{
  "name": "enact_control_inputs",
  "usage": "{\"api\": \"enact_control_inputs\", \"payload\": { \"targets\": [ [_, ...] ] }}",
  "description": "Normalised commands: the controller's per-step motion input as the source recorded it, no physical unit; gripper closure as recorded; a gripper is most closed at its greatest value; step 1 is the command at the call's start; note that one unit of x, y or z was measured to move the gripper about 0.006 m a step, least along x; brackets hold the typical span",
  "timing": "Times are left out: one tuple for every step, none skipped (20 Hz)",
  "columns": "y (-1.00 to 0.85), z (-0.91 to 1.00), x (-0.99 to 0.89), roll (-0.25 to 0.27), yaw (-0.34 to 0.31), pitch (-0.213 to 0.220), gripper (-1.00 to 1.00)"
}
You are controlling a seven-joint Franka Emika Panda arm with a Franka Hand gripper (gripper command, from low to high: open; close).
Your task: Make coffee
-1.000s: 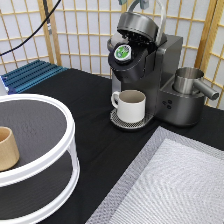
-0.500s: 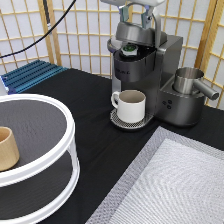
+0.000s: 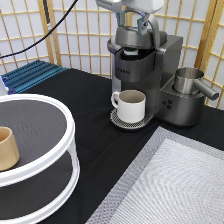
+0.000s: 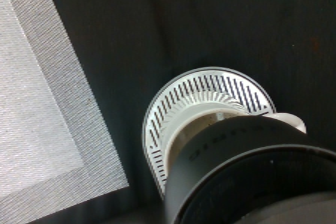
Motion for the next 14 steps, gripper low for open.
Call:
{"api": "enact_control_inputs", "payload": {
  "targets": [
    [0.0,0.0,0.36,-0.043,0.046,0.056,-1.0],
    [0.0,0.0,0.38,-0.047,0.048,0.061,-1.0],
    [0.0,0.0,0.34,-0.043,0.051,0.059,-1.0],
    [0.0,-0.02,0.3,-0.041,0.058,0.051,-1.0],
    [0.0,-0.06,0.33,-0.041,0.074,0.056,-1.0],
    [0.0,-0.22,0.27,-0.05,0.104,0.058,-1.0],
    [-0.11,-0.35,0.18,-0.048,0.149,0.079,-1.0],
    [-0.16,-0.51,0.08,-0.074,0.217,0.103,-1.0],
    [-0.12,-0.51,0.01,-0.09,0.244,0.108,-1.0],
    [-0.09,-0.56,0.07,-0.087,0.284,0.107,-1.0],
    [-0.14,-0.53,0.0,-0.072,0.29,0.123,-1.0],
    [-0.11,-0.43,0.0,-0.062,0.273,0.152,-1.0],
    [-0.09,-0.31,0.0,-0.059,0.256,0.167,-1.0],
    [-0.11,-0.28,0.0,-0.059,0.23,0.175,-1.0]
  ]
}}
